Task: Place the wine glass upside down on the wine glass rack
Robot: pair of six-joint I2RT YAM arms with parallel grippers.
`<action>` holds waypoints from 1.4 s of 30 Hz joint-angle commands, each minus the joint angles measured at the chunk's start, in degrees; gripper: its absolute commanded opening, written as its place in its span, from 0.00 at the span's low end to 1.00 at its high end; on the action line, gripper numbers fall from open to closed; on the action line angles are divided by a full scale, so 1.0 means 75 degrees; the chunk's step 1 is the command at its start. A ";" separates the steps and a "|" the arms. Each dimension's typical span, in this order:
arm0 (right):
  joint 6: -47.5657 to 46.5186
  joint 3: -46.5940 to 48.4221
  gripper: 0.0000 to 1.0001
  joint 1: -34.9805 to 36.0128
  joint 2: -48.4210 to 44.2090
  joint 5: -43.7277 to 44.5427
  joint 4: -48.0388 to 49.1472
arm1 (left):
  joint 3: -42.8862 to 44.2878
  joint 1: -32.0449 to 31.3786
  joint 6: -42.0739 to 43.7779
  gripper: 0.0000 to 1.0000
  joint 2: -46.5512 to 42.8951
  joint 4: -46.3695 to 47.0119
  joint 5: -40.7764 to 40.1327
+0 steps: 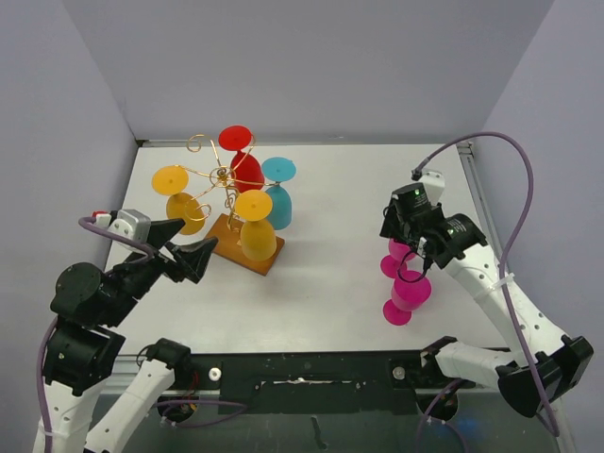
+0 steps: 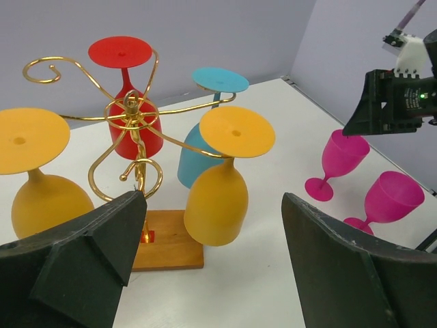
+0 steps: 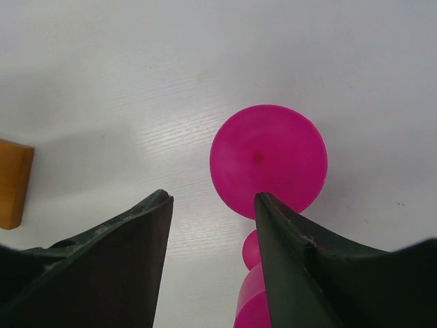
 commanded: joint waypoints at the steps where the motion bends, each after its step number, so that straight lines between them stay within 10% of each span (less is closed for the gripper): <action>1: -0.0139 -0.0324 0.51 -0.0345 0.0151 -0.0085 0.0524 | 0.0175 -0.0348 0.0357 0.79 0.0142 0.0670 -0.0178; 30: -0.1421 -0.1148 0.00 -0.0599 0.0382 -0.0721 0.1670 | 0.0829 -0.0403 0.0082 0.79 0.2147 0.3874 0.1211; 42: -0.1863 -0.0650 0.00 -0.0583 -0.0374 -0.0879 0.2953 | 0.1020 -0.0412 -0.1981 0.79 0.3122 0.5646 0.1544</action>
